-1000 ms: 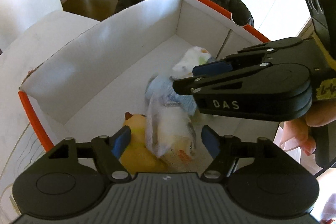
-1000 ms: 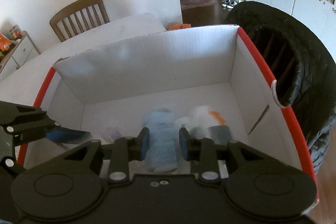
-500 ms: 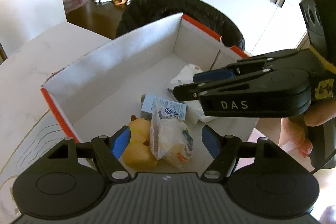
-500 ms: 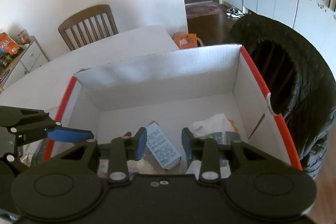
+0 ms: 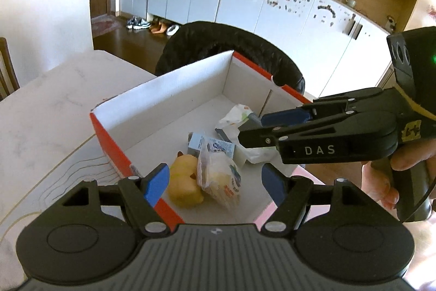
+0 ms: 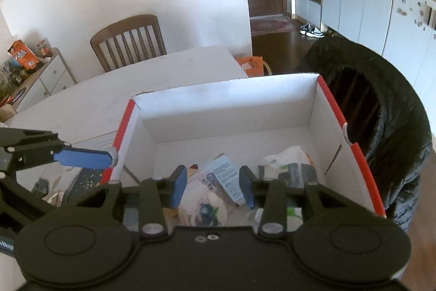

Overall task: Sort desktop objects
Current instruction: 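Withdraw both tools from the box toward the blue cracker packet and foil bag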

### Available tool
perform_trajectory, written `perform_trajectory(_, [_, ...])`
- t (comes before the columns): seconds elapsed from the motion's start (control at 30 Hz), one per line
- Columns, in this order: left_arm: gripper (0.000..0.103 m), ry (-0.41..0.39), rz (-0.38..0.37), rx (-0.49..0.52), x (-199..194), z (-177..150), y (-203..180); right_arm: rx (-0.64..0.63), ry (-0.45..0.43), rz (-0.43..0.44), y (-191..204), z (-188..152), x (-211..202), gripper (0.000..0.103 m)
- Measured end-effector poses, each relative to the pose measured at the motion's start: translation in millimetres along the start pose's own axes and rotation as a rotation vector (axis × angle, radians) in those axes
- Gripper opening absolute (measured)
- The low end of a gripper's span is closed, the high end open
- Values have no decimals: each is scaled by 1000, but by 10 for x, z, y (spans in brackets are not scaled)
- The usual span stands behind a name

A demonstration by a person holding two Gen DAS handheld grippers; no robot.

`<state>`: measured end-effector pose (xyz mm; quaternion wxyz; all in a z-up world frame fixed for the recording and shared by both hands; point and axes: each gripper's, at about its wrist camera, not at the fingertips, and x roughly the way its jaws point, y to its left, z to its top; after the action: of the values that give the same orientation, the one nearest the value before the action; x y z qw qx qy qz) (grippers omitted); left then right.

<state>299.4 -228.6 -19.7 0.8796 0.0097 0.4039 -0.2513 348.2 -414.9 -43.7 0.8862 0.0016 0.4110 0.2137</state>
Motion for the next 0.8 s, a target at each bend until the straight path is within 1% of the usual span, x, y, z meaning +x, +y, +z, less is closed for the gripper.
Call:
perform_trajectory(0.23, [74,-40,-25,-3,-330,-207,11,24,-19,-6,164,-110,-179,43])
perform_trajectory(0.33, [74,-53,-26,-17,-483,-306,49,15,-29,-6,280,-157,-240,44])
perform_trajectory(0.5, [74,-84,-4,-29,-734,-455,119,16,-45,3,488,-243,-331,46])
perform_trajectory(0.63, [74,-110,14,-52,-936,-587,186,16,-52,23,674,-312,-397,53])
perform_trajectory(0.77, [74,-134,41,-70,-1112,-723,284,9,-57,37,853,-365,-423,55])
perform_trajectory(0.8, [74,-137,47,-74,-1149,-753,310,9,-57,39,891,-373,-421,57])
